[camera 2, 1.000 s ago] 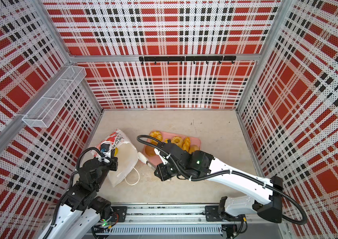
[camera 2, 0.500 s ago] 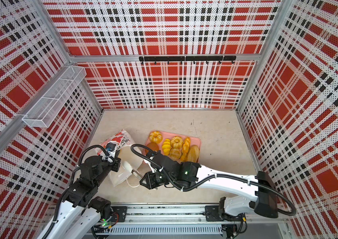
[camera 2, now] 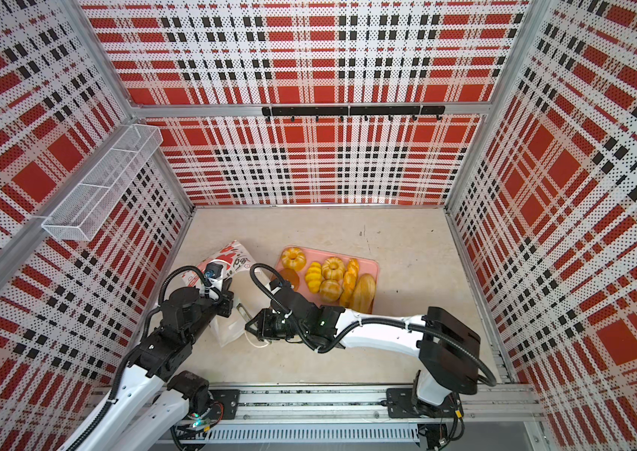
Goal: Take the fake bread out of the paper bag
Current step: 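Open the tongs, draw them back and swing into the bag mouth, then pinch the last yellow bread inside the bag with the right gripper's tongs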
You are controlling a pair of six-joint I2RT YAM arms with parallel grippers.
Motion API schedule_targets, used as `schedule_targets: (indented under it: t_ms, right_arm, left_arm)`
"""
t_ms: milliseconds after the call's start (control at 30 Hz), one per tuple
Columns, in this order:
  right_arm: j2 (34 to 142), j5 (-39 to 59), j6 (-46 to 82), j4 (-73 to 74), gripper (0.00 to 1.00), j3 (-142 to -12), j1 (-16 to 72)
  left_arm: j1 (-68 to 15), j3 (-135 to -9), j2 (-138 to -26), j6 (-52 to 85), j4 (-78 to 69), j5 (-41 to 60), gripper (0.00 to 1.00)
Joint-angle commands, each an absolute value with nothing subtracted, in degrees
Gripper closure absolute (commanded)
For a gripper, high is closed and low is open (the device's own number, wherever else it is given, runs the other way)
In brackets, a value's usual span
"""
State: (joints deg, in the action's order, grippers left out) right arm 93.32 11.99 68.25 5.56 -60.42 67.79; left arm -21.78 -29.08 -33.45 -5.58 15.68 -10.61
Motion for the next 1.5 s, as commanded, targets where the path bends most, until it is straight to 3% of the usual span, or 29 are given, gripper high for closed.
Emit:
schedule_targets:
  t_ms: [0, 300, 1067, 1200, 1367, 1467]
  right_arm:
    - [95.87, 12.47, 73.77, 18.11, 0.82, -60.48, 67.10]
    - [104.30, 14.45, 78.74, 23.39, 0.64, -64.87, 65.44]
    - [125.72, 20.69, 88.20, 37.73, 0.58, -76.98, 62.32]
    - [129.35, 20.43, 88.19, 37.71, 0.64, -78.52, 61.30]
    - [129.65, 21.42, 86.87, 38.95, 0.91, -77.96, 60.38]
    - [125.36, 21.27, 83.70, 38.04, 1.00, -73.60, 60.63]
  left_arm:
    - [-22.26, -28.32, -33.68, -3.67, 12.62, -11.93, 1.00]
    - [-23.58, -26.88, -32.91, -1.24, 11.01, -14.07, 1.00]
    - [-26.52, -25.12, -36.43, 2.19, 8.81, -15.38, 1.00]
    - [-26.82, -24.69, -37.01, 2.68, 8.27, -15.47, 1.00]
    - [-27.20, -24.13, -36.84, 3.33, 8.15, -16.45, 1.00]
    - [-27.42, -23.74, -36.02, 4.04, 8.15, -17.70, 1.00]
